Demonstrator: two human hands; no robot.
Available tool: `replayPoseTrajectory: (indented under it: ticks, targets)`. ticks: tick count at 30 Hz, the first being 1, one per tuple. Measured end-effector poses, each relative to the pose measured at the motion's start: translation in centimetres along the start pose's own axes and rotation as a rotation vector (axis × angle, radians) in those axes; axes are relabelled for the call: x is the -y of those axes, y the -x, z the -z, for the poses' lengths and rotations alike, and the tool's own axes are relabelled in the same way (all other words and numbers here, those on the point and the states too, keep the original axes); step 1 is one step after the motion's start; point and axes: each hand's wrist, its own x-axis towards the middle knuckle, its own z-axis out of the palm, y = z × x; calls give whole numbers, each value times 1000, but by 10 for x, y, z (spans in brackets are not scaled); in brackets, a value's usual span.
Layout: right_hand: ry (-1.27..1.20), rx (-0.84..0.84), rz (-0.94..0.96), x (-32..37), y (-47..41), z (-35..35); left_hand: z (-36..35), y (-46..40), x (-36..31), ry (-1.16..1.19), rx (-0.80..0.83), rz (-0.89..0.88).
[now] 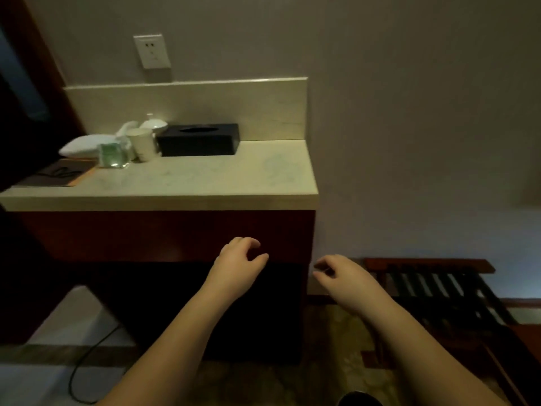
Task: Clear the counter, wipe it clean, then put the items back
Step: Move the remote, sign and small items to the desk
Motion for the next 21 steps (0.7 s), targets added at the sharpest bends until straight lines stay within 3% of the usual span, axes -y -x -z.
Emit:
replayPoseTrajectory:
  ticks: [5, 10, 21]
  targets:
    - [35, 16, 80, 77, -54, -23, 74, -23, 69, 18, -94, 21]
    - [90, -91, 161, 148, -96, -27, 142, -46, 123, 23, -225, 11]
    - [306, -143, 250, 227, -198, 5, 247, -122, 168, 5, -306, 10]
